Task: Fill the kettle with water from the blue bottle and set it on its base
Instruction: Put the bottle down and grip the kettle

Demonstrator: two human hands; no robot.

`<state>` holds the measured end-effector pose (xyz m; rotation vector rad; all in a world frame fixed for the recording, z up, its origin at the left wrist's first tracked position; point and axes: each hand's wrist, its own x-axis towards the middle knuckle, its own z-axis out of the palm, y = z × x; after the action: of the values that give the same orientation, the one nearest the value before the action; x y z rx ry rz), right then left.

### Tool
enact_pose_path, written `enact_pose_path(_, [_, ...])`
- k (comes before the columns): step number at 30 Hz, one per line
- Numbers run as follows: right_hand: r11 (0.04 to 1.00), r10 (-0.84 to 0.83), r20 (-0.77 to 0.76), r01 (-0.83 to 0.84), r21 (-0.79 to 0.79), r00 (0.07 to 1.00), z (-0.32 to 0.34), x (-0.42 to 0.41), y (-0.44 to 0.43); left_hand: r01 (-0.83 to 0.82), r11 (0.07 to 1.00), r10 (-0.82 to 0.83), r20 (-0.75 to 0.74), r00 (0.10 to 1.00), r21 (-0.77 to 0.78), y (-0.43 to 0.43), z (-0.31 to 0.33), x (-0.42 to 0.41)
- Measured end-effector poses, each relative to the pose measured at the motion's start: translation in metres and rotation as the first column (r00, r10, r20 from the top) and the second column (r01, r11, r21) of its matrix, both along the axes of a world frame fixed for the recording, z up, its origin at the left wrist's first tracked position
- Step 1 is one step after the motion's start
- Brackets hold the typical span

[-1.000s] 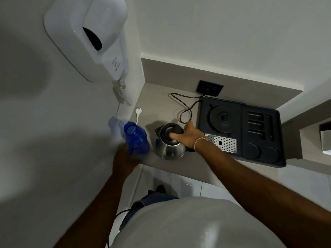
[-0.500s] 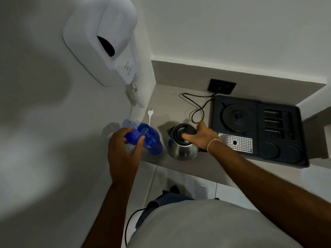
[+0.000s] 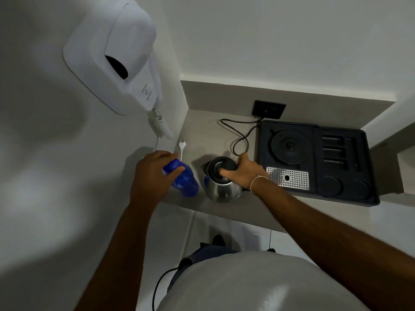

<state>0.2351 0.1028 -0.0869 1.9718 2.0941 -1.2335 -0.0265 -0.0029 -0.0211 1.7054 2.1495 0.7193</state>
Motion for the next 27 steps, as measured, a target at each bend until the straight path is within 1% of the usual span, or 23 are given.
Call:
enact_pose_path(2, [1.0, 0.007, -0.008, -0.007, 0.0, 1.0, 0.0, 0.0, 0.0, 0.137, 0.99, -0.138, -0.023, 0.99, -0.045, 0.001, 0.0, -0.009])
enact_pose_path(3, [1.0, 0.01, -0.012, -0.01, -0.001, 1.0, 0.0, 0.0, 0.0, 0.177, 0.979, -0.176, 0.012, 0.984, -0.1, -0.001, 0.002, -0.008])
enact_pose_path(4, [1.0, 0.01, -0.014, -0.01, -0.002, 1.0, 0.002, 0.001, 0.0, 0.194, 0.97, -0.187, 0.055, 0.981, -0.149, -0.002, 0.004, -0.005])
enact_pose_path(5, [1.0, 0.01, -0.017, -0.01, -0.004, 1.0, 0.003, 0.002, 0.0, 0.193, 0.968, -0.186, 0.056, 0.981, -0.159, -0.004, 0.005, -0.003])
enact_pose_path(6, [1.0, 0.008, -0.021, -0.008, -0.003, 1.0, 0.004, 0.002, 0.0, 0.169, 0.976, -0.169, 0.016, 0.986, -0.135, -0.006, 0.005, -0.002])
enact_pose_path(7, [1.0, 0.005, -0.024, -0.005, -0.003, 1.0, 0.005, 0.003, -0.001, 0.124, 0.988, -0.13, -0.064, 0.989, -0.095, -0.008, 0.005, -0.001])
enact_pose_path(9, [1.0, 0.012, -0.026, -0.012, 0.003, 1.0, 0.005, 0.004, -0.002, -0.006, 1.0, 0.0, -0.242, 0.97, -0.022, -0.009, 0.003, -0.002])
enact_pose_path(10, [1.0, 0.024, -0.02, -0.023, 0.01, 1.0, 0.005, 0.004, -0.003, -0.062, 0.998, 0.058, -0.296, 0.953, -0.004, -0.009, 0.001, -0.001])
enact_pose_path(12, [0.999, 0.047, -0.001, -0.047, 0.021, 0.999, 0.005, 0.005, -0.002, -0.103, 0.995, 0.098, -0.33, 0.939, 0.002, -0.009, -0.004, 0.003])
enact_pose_path(15, [0.999, 0.048, -0.05, -0.049, -0.007, 0.998, 0.0, 0.012, -0.001, -0.074, 0.997, 0.072, -0.3, 0.951, 0.003, -0.01, -0.009, 0.008])
enact_pose_path(17, [1.0, -0.009, -0.096, 0.01, 0.008, 0.995, -0.007, 0.019, -0.003, -0.039, 0.999, 0.041, -0.279, 0.959, 0.015, -0.01, -0.008, 0.011])
enact_pose_path(19, [0.992, -0.11, -0.138, 0.116, 0.039, 0.984, -0.016, 0.025, -0.007, -0.007, 0.998, 0.023, -0.251, 0.968, 0.065, -0.012, -0.006, 0.019])
enact_pose_path(22, [0.965, -0.246, -0.218, 0.26, 0.037, 0.944, -0.025, 0.025, -0.012, 0.041, 0.994, -0.017, -0.218, 0.976, 0.106, -0.007, -0.003, 0.045])
enact_pose_path(24, [0.934, -0.332, -0.304, 0.356, 0.028, 0.893, -0.031, 0.021, -0.013, 0.128, 0.985, -0.097, -0.245, 0.965, 0.114, -0.002, -0.004, 0.067])
enact_pose_path(27, [0.868, -0.464, -0.4, 0.496, -0.026, 0.79, -0.039, 0.018, -0.016, 0.241, 0.951, -0.192, -0.241, 0.951, 0.192, 0.009, -0.004, 0.093])
